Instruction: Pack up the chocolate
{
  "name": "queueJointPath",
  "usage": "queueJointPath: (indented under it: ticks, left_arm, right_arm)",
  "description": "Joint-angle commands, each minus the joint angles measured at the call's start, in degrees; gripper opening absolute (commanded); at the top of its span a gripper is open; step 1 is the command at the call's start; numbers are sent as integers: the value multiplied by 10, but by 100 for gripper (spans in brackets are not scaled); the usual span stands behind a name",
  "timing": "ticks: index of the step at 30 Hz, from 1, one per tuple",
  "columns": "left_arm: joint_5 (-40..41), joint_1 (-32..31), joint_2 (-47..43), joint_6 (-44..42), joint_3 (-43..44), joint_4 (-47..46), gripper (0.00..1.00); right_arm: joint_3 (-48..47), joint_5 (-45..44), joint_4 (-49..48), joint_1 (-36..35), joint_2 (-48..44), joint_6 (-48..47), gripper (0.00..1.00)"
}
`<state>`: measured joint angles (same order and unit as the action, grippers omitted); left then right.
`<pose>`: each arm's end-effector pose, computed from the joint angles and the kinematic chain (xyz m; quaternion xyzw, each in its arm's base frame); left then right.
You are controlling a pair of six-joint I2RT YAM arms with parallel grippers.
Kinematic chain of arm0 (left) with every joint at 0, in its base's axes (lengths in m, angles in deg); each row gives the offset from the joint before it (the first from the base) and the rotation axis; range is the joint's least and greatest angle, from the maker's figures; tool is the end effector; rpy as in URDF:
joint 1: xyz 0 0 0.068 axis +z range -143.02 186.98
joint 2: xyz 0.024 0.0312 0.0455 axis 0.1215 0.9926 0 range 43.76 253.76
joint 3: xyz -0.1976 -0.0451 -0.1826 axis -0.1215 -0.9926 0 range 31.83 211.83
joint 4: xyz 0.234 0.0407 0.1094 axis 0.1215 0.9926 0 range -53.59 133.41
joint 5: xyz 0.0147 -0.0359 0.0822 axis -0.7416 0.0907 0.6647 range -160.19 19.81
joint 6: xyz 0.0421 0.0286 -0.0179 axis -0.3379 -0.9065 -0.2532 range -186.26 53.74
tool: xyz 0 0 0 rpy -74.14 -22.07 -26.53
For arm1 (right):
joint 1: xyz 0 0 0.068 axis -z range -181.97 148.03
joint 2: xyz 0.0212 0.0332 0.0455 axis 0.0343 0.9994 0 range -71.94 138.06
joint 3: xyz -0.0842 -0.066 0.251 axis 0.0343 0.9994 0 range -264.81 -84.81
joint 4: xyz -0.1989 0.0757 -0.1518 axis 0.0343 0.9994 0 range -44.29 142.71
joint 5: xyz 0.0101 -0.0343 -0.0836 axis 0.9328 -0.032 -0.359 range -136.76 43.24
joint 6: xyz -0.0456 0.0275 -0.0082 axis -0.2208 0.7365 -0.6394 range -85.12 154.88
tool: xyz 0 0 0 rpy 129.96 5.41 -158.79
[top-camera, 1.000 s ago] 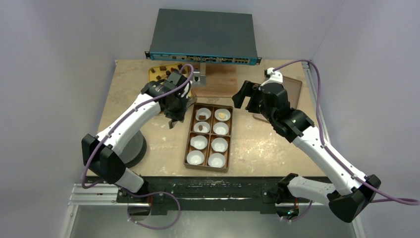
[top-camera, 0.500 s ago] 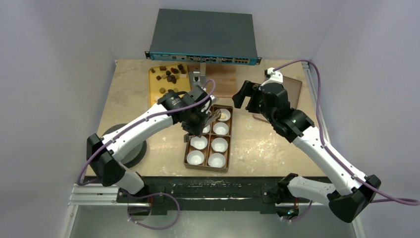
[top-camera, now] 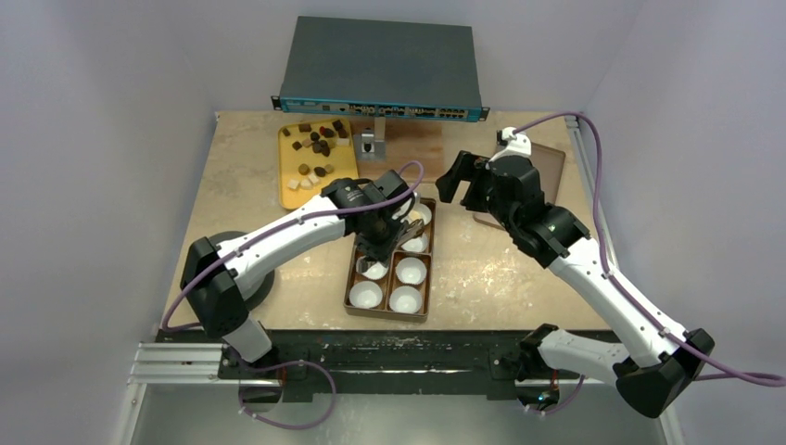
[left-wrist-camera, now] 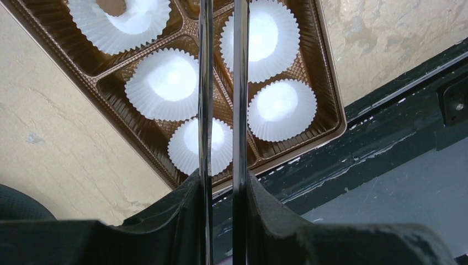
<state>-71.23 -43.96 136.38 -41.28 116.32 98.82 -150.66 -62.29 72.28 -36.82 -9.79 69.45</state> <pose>0.2010 -0.2485 0.2986 0.2229 0.9600 -0.1110 0.1278 0.1999 0.1276 0.3806 0.0726 0.8258 0.2194 0.5144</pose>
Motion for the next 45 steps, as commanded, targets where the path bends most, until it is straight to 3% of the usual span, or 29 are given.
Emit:
queueJointPath:
  ticks: [1, 17, 31, 40, 45]
  left_arm:
    - [8, -2, 6, 11, 0, -18, 23]
    - [37, -1, 4, -1, -2, -7, 34]
    - [71, 7, -38, -3, 29, 21, 34]
    - [102, 126, -106, -16, 13, 25, 34]
    - [114, 186, -102, -28, 11, 23, 34]
  right_arm:
    - [4, -9, -6, 0, -13, 4, 89]
    - [1, -5, -11, 1, -4, 4, 89]
    - [-3, -4, -11, 0, 0, 2, 89]
    - [-2, 6, -15, 0, -1, -2, 89]
    - [-6, 14, -20, 1, 5, -10, 89]
